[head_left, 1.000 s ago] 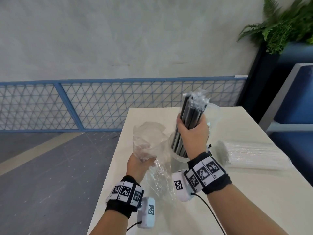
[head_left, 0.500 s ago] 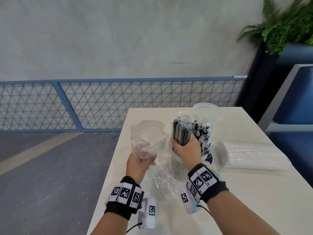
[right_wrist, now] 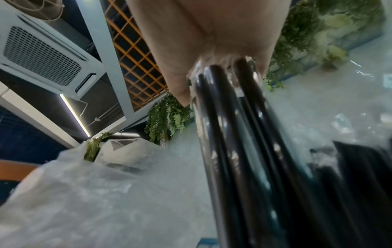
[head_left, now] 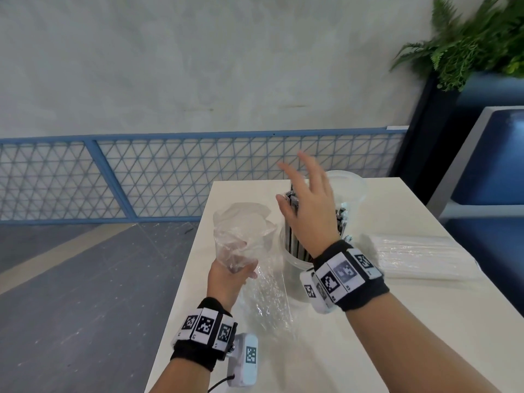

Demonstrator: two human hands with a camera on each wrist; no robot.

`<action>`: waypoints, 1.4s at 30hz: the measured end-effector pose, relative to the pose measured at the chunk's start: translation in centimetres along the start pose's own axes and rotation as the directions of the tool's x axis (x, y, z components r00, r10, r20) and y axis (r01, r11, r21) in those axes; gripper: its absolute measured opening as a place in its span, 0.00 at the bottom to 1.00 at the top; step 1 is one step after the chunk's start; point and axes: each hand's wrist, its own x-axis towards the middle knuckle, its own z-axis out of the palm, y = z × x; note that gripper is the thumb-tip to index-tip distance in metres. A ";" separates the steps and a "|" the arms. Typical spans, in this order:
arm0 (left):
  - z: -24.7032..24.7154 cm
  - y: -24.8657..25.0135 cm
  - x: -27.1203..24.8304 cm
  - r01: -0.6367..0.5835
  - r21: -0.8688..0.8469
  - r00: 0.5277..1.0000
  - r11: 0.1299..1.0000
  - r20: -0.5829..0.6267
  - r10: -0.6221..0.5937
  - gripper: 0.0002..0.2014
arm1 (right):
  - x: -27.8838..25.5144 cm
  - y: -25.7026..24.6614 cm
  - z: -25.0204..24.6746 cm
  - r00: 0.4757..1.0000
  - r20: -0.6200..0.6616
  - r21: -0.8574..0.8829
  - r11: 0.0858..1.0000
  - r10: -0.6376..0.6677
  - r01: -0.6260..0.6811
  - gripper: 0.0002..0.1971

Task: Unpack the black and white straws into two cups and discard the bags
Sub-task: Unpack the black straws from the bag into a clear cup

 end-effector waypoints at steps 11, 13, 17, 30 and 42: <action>-0.3 -0.4 -1.0 0.045 -0.177 0.997 0.983 -0.060 -0.056 0.15 | -2.9 1.9 0.5 0.992 0.122 -0.175 0.985 0.032 -0.010 0.16; -0.4 -0.7 -1.2 0.059 -0.334 0.990 0.941 -0.099 -0.097 0.09 | -4.1 0.3 -0.9 0.998 0.067 -0.058 0.998 -0.019 0.023 0.21; -0.9 -1.7 -1.8 0.064 -0.477 0.966 0.877 -0.192 -0.175 0.05 | -8.7 -2.1 -3.4 0.986 0.161 0.414 0.910 -0.048 -0.023 0.15; 0.2 -5.2 -5.9 0.333 -0.475 0.894 0.814 -0.115 -0.433 0.12 | -19.1 4.8 -1.8 0.299 0.801 0.263 0.143 0.518 -0.954 0.31; -3.9 -6.1 -6.1 0.186 0.815 0.969 0.549 -0.244 0.034 0.33 | -19.1 5.9 0.8 0.373 0.756 0.143 0.421 0.538 -0.896 0.15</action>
